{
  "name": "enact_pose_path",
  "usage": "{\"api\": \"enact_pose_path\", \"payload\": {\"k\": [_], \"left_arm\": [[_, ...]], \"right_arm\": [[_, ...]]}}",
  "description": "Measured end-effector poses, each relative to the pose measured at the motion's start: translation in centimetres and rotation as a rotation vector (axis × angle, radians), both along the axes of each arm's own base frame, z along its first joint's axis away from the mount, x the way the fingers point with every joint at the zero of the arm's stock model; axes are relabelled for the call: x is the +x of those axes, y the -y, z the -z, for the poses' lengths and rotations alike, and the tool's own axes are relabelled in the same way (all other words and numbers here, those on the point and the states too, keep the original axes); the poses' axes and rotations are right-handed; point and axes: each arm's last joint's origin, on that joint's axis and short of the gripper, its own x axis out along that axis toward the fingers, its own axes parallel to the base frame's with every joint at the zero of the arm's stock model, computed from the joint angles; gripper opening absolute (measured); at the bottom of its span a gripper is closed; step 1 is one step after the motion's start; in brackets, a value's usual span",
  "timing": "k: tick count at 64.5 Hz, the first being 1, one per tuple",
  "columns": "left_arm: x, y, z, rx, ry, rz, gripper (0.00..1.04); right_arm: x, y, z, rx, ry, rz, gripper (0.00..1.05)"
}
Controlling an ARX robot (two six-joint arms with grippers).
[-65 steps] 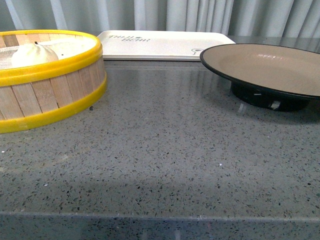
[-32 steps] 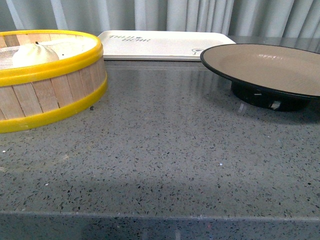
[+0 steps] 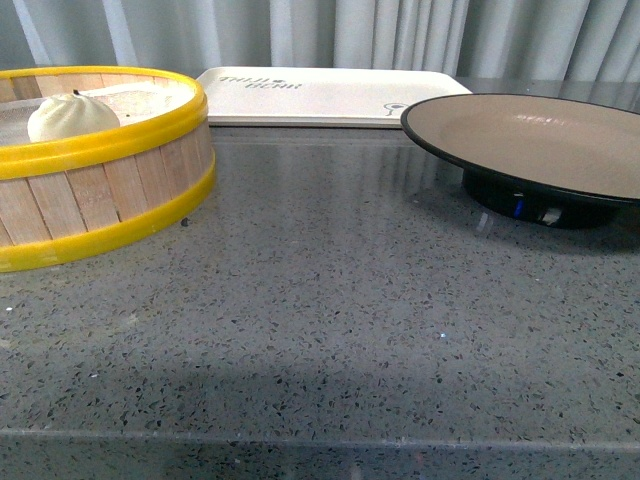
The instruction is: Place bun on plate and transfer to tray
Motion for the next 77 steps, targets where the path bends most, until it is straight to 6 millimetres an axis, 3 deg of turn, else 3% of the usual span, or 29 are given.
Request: {"api": "enact_pose_path", "payload": {"k": [11, 23, 45, 75, 77], "left_arm": [[4.0, 1.9, 1.6, 0.074, -0.114, -0.003, 0.98], [5.8, 1.0, 3.1, 0.124, -0.183, -0.075, 0.98], [6.5, -0.6, 4.1, 0.113, -0.252, -0.115, 0.98], [6.5, -0.1, 5.3, 0.102, -0.324, -0.087, 0.98], [6.6, -0.1, 5.5, 0.103, -0.328, -0.086, 0.94]], "right_arm": [[0.0, 0.0, 0.0, 0.000, 0.000, 0.000, 0.96], [0.0, 0.0, 0.0, 0.000, 0.000, 0.000, 0.96], [0.0, 0.0, 0.0, 0.000, 0.000, 0.000, 0.96], [0.0, 0.0, 0.0, 0.000, 0.000, 0.000, 0.96], [0.0, 0.0, 0.0, 0.000, 0.000, 0.000, 0.96]]}}
